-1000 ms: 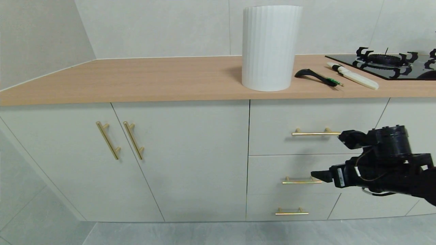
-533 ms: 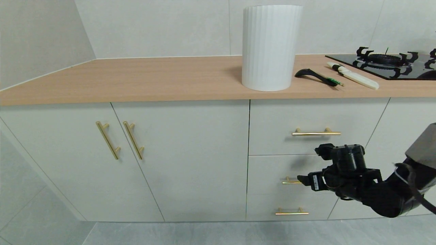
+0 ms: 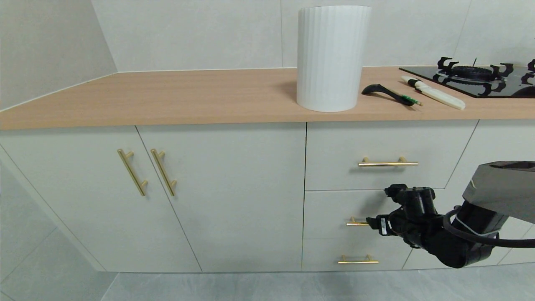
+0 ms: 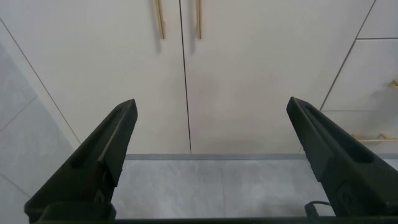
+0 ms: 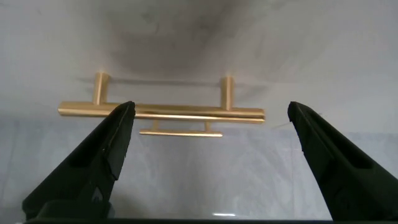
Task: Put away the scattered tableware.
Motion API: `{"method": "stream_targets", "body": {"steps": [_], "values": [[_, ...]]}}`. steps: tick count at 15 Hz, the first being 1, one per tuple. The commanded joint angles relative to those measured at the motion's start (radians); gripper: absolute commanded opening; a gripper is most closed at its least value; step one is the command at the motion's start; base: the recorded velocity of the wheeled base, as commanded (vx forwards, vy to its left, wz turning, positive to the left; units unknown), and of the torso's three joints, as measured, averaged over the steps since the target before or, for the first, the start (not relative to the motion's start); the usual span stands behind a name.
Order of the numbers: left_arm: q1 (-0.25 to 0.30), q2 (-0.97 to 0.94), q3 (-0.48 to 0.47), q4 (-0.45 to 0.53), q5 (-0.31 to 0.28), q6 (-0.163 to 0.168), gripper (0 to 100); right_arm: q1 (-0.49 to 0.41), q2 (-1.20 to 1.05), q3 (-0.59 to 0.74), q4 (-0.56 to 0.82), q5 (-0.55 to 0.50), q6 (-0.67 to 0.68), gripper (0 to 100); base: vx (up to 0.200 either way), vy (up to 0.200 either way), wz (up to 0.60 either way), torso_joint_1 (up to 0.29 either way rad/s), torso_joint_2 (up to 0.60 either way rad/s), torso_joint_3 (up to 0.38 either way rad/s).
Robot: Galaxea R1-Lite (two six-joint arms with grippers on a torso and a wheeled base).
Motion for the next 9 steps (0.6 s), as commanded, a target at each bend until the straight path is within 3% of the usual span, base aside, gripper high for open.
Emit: {"method": "stream_targets", "body": {"steps": [1, 9], "values": [[0.000, 0.000, 0.000, 0.000, 0.000, 0.000, 100, -0.005, 0.025, -0.013, -0.002, -0.001, 0.003, 100, 0.000, 0.000, 0.00, 0.000, 0.00, 0.000], [0.000, 0.000, 0.000, 0.000, 0.000, 0.000, 100, -0.029, 0.140, -0.069, -0.131, -0.033, 0.002, 100, 0.000, 0.000, 0.00, 0.000, 0.00, 0.000]]}}
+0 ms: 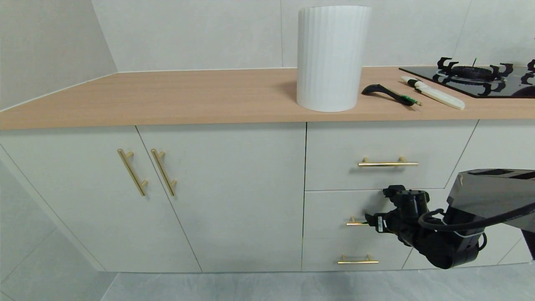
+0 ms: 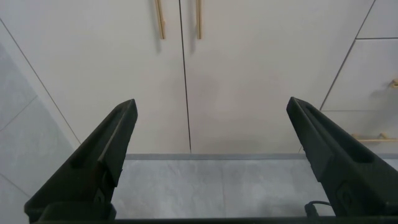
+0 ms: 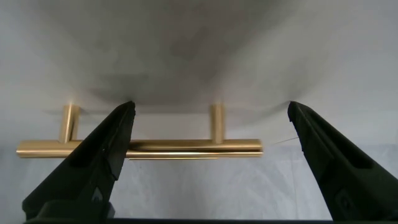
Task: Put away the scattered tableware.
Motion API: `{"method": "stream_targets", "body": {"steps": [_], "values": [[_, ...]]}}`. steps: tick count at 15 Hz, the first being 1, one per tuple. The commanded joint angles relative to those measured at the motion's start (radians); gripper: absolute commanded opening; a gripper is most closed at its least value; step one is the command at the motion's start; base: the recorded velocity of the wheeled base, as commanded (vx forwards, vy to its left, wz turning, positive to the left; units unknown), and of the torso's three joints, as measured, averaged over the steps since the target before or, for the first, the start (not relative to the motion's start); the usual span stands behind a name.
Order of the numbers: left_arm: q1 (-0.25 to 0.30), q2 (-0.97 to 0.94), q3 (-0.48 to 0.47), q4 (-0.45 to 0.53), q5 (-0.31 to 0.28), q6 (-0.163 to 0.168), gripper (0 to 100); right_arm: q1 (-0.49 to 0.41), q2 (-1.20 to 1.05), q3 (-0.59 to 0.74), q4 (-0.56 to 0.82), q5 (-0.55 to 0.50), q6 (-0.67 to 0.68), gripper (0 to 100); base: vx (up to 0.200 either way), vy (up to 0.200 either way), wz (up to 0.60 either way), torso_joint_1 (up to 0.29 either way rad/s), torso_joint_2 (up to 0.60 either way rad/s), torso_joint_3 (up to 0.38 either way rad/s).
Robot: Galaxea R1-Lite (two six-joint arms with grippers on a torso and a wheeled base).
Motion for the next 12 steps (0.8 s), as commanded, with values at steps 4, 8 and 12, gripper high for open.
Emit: {"method": "stream_targets", "body": {"steps": [4, 8, 12], "values": [[0.000, 0.000, 0.000, 0.000, 0.000, 0.000, 100, -0.001, 0.035, -0.010, -0.006, -0.001, 0.000, 100, 0.000, 0.000, 0.00, 0.000, 0.00, 0.000], [0.000, 0.000, 0.000, 0.000, 0.000, 0.000, 100, -0.001, 0.029, -0.002, 0.003, -0.001, 0.000, 100, 0.000, 0.000, 0.00, 0.000, 0.00, 0.000], [0.000, 0.000, 0.000, 0.000, 0.000, 0.000, 100, -0.001, 0.021, 0.016, 0.004, -0.001, -0.001, 100, 0.000, 0.000, 0.00, 0.000, 0.00, 0.000]]}}
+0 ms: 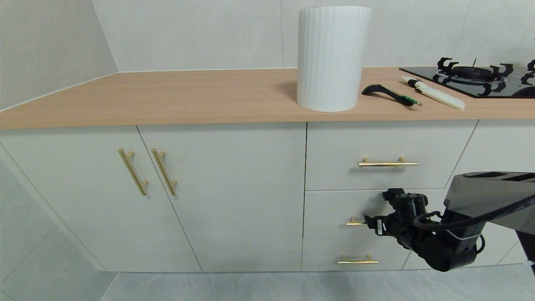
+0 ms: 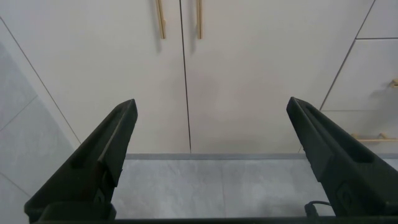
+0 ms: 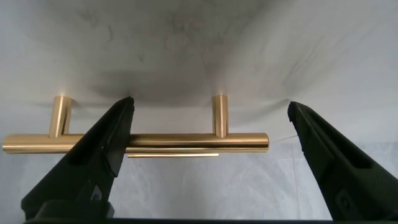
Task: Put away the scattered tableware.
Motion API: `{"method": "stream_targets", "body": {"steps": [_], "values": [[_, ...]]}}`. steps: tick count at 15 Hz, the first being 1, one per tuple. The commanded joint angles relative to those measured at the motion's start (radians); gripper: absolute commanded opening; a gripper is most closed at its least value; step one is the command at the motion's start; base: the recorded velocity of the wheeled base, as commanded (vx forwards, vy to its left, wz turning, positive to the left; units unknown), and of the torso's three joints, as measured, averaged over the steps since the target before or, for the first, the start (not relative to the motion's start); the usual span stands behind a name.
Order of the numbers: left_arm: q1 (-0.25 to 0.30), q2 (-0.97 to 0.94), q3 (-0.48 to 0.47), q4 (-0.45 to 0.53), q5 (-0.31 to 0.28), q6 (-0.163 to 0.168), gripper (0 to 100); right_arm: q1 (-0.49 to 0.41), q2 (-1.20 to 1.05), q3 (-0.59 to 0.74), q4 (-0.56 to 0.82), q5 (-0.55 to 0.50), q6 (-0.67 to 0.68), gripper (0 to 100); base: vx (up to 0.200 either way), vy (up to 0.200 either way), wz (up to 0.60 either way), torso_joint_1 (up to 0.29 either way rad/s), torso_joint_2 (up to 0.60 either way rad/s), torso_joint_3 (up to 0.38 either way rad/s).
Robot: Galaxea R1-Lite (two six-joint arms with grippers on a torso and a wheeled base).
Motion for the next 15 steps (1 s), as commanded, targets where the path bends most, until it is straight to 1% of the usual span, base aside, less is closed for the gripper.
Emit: {"method": "stream_targets", "body": {"steps": [1, 5, 10, 12, 14, 15], "values": [[0.000, 0.000, 0.000, 0.000, 0.000, 0.000, 100, 0.001, -0.009, 0.012, 0.006, 0.000, -0.003, 100, 0.000, 0.000, 0.00, 0.000, 0.00, 0.000], [0.000, 0.000, 0.000, 0.000, 0.000, 0.000, 100, 0.002, -0.034, 0.024, 0.061, 0.002, -0.003, 100, 0.000, 0.000, 0.00, 0.000, 0.00, 0.000], [0.000, 0.000, 0.000, 0.000, 0.000, 0.000, 100, 0.004, -0.051, 0.038, 0.081, 0.002, -0.004, 100, 0.000, 0.000, 0.00, 0.000, 0.00, 0.000], [0.000, 0.000, 0.000, 0.000, 0.000, 0.000, 100, 0.005, -0.123, 0.066, 0.170, 0.013, -0.006, 100, 0.000, 0.000, 0.00, 0.000, 0.00, 0.000], [0.000, 0.000, 0.000, 0.000, 0.000, 0.000, 100, 0.011, -0.239, 0.092, 0.300, 0.036, -0.009, 100, 0.000, 0.000, 0.00, 0.000, 0.00, 0.000], [0.000, 0.000, 0.000, 0.000, 0.000, 0.002, 100, 0.019, -0.313, 0.099, 0.397, 0.060, -0.012, 100, 0.000, 0.000, 0.00, 0.000, 0.00, 0.000]]}}
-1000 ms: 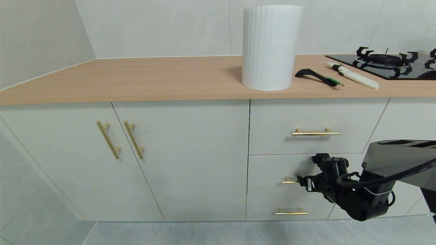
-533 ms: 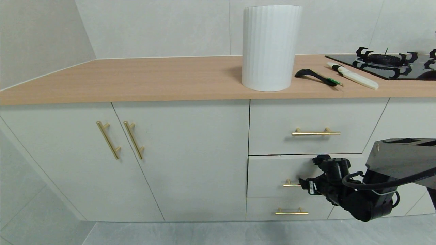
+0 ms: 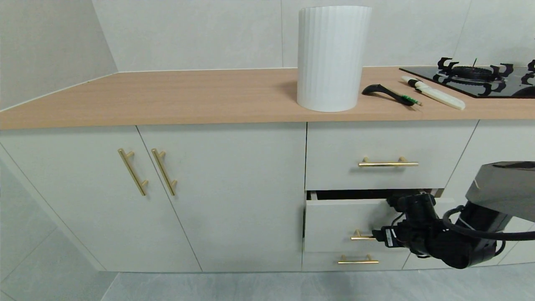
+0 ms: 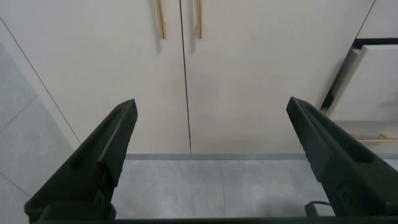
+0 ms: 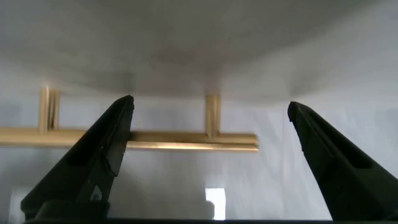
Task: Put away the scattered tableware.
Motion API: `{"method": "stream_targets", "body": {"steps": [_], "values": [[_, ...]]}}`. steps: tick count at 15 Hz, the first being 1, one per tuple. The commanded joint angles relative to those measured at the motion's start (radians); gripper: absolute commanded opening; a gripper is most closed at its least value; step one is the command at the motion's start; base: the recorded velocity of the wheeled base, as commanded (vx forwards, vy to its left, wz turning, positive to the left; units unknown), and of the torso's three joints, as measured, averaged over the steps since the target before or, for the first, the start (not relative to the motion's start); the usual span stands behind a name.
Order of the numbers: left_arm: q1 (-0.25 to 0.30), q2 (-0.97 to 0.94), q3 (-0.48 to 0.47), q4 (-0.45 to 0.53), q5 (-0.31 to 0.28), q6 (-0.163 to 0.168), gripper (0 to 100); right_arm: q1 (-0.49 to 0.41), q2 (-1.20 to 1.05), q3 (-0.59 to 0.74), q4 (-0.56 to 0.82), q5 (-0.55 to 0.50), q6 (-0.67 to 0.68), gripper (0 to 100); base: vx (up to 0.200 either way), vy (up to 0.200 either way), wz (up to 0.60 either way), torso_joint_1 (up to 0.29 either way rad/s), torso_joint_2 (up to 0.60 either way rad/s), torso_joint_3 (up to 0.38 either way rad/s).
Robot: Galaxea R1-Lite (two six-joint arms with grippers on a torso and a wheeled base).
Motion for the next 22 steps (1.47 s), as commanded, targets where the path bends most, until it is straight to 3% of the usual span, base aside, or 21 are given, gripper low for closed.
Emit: {"method": "stream_targets", "body": {"steps": [1, 4, 8, 17, 22], "values": [[0.000, 0.000, 0.000, 0.000, 0.000, 0.000, 100, 0.020, -0.194, 0.022, 0.155, 0.042, -0.007, 100, 0.000, 0.000, 0.00, 0.000, 0.00, 0.000], [0.000, 0.000, 0.000, 0.000, 0.000, 0.000, 100, 0.056, -0.451, 0.008, 0.424, 0.091, -0.014, 100, 0.000, 0.000, 0.00, 0.000, 0.00, 0.000], [0.000, 0.000, 0.000, 0.000, 0.000, 0.000, 100, 0.118, -0.520, 0.006, 0.428, 0.087, -0.001, 100, 0.000, 0.000, 0.00, 0.000, 0.00, 0.000], [0.000, 0.000, 0.000, 0.000, 0.000, 0.000, 100, 0.103, -0.197, 0.032, -0.073, -0.015, 0.010, 100, 0.000, 0.000, 0.00, 0.000, 0.00, 0.000], [0.000, 0.000, 0.000, 0.000, 0.000, 0.002, 100, 0.088, -0.149, 0.032, -0.145, -0.039, 0.010, 100, 0.000, 0.000, 0.00, 0.000, 0.00, 0.000]]}}
